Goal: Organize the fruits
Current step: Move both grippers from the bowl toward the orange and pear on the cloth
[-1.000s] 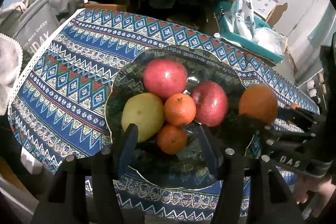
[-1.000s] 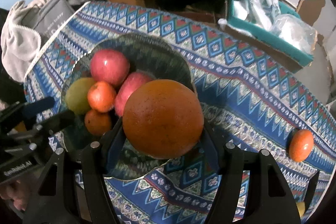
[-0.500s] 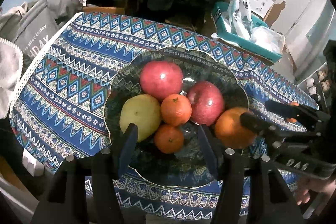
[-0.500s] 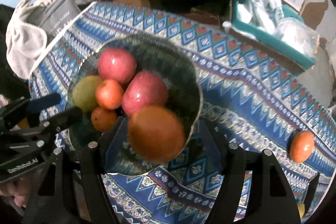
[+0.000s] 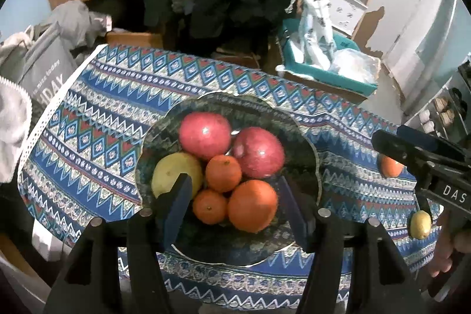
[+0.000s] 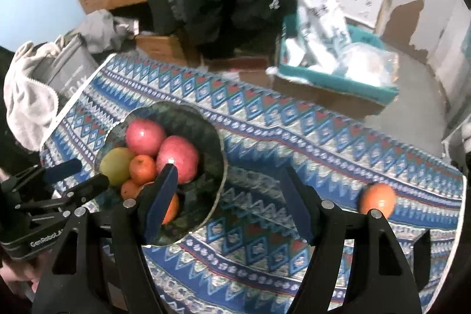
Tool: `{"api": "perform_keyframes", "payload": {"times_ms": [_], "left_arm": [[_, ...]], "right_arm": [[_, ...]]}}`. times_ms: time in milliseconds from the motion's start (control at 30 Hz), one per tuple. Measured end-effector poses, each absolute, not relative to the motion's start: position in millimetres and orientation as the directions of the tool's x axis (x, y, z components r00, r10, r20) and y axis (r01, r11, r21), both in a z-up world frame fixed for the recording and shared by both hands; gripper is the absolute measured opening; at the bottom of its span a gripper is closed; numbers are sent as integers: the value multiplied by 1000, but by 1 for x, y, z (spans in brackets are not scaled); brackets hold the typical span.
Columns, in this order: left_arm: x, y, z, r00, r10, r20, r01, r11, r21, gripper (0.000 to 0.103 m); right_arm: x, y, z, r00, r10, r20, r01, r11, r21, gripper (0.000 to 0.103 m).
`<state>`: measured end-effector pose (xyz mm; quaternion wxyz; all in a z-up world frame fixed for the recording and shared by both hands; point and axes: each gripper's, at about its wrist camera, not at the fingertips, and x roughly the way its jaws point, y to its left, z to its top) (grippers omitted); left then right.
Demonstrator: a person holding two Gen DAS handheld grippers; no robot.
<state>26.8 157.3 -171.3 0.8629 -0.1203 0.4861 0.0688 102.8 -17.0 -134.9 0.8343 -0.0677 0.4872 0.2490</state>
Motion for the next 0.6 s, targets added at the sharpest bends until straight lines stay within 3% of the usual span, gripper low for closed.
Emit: {"api": "perform_keyframes", "payload": {"times_ms": [367, 600], "left_arm": [[26, 122, -138, 593, -8, -805, -150, 981, -120, 77], [26, 104, -125, 620, -33, -784, -106, 986, -125, 77]], "right_arm": [[90, -51, -96, 527, 322, -786, -435, 897, 76, 77], [82, -74, -77, 592, 298, -749, -390, 919, 58, 78]]}}
